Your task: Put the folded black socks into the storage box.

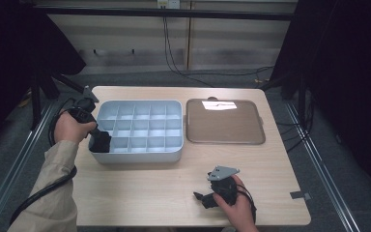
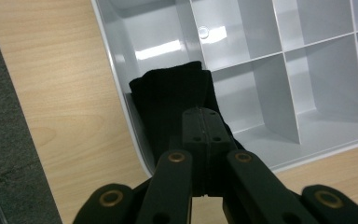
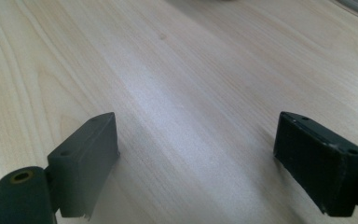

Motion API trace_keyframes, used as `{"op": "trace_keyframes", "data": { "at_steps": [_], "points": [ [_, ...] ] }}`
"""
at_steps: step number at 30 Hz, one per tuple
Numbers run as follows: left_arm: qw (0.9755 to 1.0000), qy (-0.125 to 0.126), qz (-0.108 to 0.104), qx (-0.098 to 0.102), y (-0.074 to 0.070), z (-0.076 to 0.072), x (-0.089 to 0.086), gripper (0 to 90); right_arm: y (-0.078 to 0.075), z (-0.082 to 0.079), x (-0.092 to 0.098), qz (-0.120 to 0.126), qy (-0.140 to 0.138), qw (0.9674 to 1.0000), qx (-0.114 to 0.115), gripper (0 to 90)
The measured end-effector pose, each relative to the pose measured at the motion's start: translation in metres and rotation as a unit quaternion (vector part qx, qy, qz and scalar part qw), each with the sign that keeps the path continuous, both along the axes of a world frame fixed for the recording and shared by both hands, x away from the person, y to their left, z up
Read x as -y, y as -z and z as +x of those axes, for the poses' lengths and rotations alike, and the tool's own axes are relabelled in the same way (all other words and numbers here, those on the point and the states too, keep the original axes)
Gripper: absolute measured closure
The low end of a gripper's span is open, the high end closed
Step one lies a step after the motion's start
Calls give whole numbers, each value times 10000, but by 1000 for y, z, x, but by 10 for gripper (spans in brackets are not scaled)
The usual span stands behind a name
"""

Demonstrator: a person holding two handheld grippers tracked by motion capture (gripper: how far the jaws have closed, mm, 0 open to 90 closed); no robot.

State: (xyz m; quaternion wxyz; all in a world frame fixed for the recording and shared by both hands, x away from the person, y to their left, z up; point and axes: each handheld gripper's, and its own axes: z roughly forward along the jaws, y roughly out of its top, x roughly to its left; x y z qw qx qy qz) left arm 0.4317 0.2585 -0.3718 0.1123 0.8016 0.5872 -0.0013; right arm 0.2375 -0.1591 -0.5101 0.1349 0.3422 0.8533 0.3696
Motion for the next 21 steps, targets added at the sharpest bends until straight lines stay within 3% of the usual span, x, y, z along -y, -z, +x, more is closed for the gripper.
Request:
{"op": "trace_keyframes", "data": {
  "at_steps": [21],
  "points": [
    [10000,-35,29,-80,19,2,2,900,0,0,0,23,11,10000,-29,132]
  ]
}}
